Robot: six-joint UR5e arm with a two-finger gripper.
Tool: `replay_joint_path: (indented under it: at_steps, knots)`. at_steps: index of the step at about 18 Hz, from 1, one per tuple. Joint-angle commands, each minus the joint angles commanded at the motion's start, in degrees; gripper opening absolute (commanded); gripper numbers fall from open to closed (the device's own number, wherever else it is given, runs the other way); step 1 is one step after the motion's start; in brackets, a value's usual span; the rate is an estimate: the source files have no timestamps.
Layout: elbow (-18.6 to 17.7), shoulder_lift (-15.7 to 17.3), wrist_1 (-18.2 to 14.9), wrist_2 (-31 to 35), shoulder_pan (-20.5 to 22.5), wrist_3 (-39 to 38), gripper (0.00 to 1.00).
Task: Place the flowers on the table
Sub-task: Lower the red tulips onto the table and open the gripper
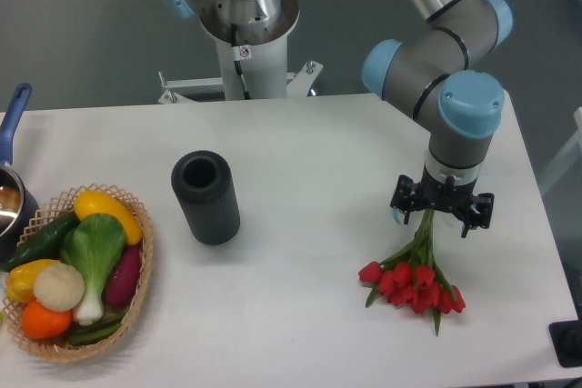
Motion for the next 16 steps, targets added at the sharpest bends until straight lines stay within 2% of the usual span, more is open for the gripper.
replay_joint_path:
  at_steps: [2,7,14,16]
  knots:
    - [-0.26,1.14,0.18,1.14,0.18,0.0,1.0]
    - [-0.26,1.59,0.27,1.67,2.46,0.35,1.0]
    - [-6.14,4.92,0.09,1.76,4.04,8.34,1.0]
    - [-6.76,5.36,0.09,1.76,4.4,8.88,1.0]
